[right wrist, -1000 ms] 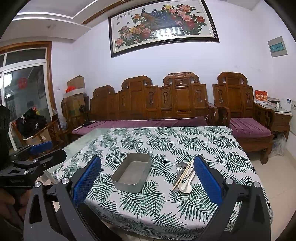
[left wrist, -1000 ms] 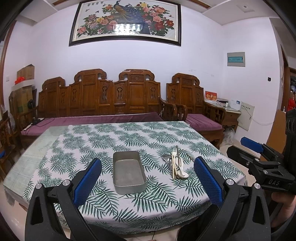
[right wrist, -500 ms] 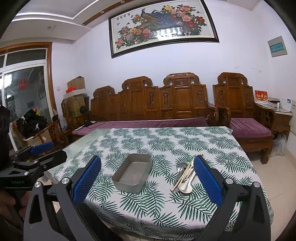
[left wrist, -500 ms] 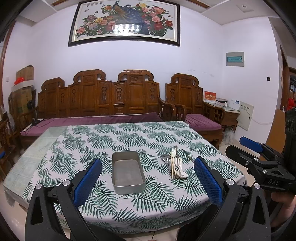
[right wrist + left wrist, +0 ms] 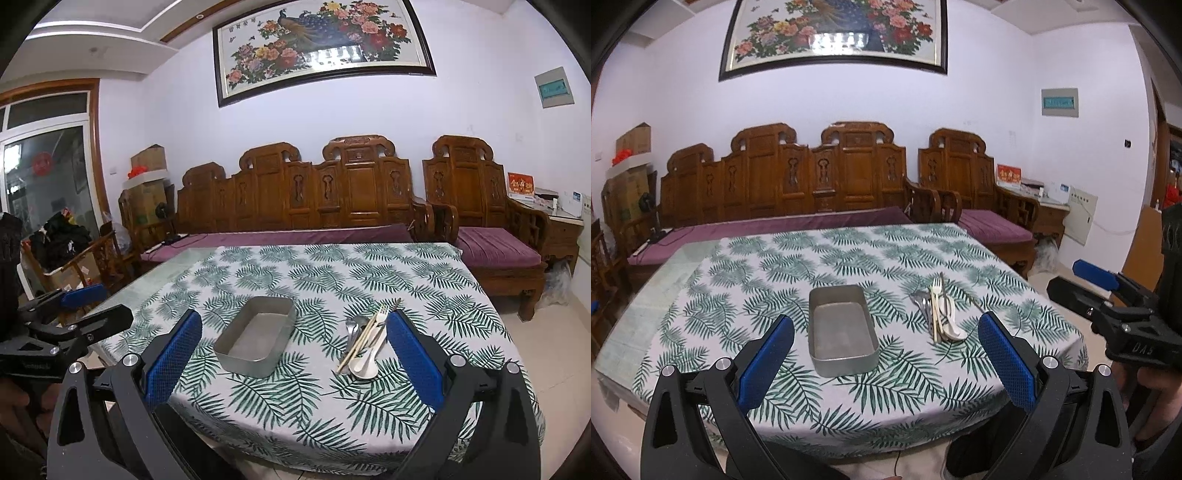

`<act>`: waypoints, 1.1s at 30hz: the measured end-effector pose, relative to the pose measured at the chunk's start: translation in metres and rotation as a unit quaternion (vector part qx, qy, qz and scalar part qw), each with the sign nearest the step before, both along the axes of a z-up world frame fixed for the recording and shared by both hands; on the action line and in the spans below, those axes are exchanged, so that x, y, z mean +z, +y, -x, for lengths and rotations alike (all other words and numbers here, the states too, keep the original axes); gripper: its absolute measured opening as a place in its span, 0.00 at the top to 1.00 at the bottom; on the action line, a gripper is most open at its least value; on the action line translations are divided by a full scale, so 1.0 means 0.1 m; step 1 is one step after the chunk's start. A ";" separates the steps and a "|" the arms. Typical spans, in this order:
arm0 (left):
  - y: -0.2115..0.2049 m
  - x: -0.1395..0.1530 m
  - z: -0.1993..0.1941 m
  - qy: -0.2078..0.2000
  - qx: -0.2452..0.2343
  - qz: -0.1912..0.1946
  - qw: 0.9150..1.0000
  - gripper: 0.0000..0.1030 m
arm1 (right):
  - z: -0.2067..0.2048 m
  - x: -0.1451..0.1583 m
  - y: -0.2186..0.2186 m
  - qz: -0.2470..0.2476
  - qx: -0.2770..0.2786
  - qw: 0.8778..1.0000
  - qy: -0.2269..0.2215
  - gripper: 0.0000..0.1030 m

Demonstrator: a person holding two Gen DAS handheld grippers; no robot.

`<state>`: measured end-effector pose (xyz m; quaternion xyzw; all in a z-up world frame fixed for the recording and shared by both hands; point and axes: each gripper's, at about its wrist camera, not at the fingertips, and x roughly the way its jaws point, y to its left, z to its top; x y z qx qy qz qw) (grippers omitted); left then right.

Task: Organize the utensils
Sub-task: 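Move both tools forward over the utensil pile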

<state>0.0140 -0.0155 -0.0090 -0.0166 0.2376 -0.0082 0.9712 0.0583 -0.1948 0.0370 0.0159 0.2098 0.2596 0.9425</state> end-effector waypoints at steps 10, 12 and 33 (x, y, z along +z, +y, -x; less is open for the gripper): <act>-0.11 -0.27 -0.34 0.040 -0.024 -0.011 0.999 0.06 | -0.47 -0.42 -0.18 0.026 -0.013 0.999 0.040 0.18; -0.14 -0.33 -0.44 0.049 -0.031 -0.015 0.998 0.06 | -0.58 -0.51 -0.22 0.034 -0.020 0.998 0.048 0.21; -0.40 -0.89 -1.36 0.132 -0.099 -0.026 0.986 0.27 | -1.87 -1.36 -0.45 0.088 -0.029 0.981 0.172 0.64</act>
